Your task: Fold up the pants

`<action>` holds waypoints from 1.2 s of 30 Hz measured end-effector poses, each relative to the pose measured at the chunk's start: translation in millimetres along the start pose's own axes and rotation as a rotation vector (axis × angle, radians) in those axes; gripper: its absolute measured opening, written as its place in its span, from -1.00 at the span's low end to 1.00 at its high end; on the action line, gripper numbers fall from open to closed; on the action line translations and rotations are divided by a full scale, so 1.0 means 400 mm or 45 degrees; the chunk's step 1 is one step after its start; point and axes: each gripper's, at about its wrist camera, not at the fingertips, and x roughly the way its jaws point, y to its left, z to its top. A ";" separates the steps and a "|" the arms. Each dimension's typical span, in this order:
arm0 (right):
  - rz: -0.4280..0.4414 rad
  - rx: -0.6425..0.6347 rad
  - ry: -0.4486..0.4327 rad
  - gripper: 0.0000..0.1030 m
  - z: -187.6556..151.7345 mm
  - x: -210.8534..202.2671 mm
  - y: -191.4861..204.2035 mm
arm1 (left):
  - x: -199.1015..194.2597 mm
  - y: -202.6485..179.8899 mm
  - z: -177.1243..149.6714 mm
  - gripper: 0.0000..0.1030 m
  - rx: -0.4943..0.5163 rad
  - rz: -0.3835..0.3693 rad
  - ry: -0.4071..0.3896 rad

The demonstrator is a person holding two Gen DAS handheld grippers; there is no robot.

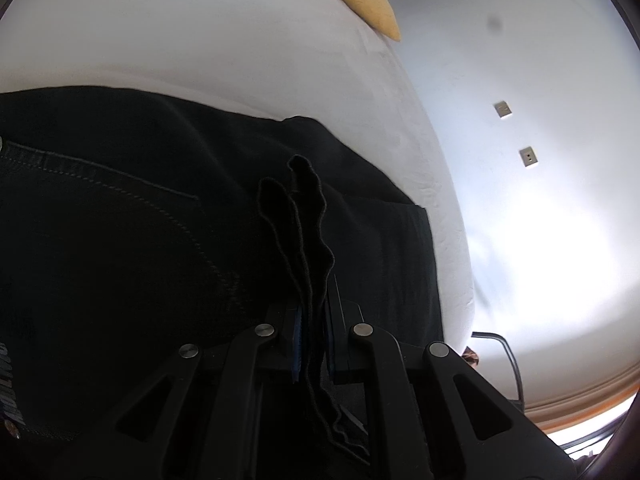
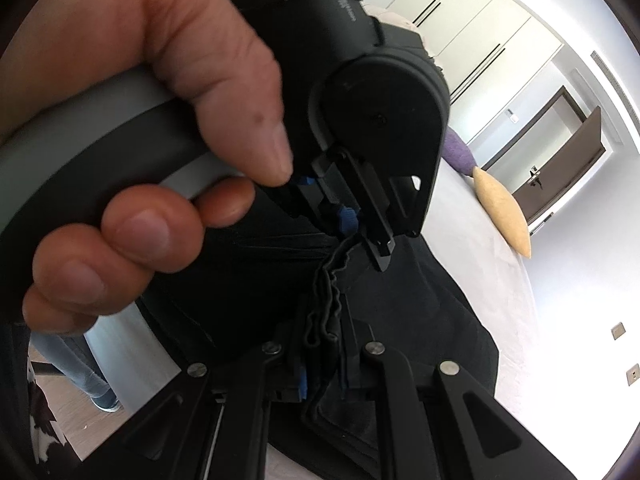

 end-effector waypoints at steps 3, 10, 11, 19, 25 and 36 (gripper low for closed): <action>0.064 0.014 0.034 -0.64 0.023 0.033 -0.032 | 0.022 0.017 -0.018 -0.84 0.022 0.063 0.019; 0.215 0.176 -0.041 0.25 -0.025 -0.013 -0.150 | -0.047 -0.001 -0.056 -0.80 0.111 0.209 -0.077; 0.270 0.224 -0.051 0.25 -0.038 -0.026 -0.176 | -0.065 -0.002 -0.056 -0.80 0.119 0.248 -0.107; 0.737 0.755 -0.038 -0.49 -0.206 -0.056 -0.489 | -0.083 -0.163 -0.132 -0.80 0.439 0.472 -0.175; 0.965 1.227 -0.082 -0.64 -0.357 0.032 -0.788 | -0.006 -0.165 -0.210 -0.80 0.534 0.605 -0.042; 1.137 1.591 0.070 -0.64 -0.466 0.311 -0.924 | 0.036 -0.195 -0.233 -0.81 0.569 0.661 -0.080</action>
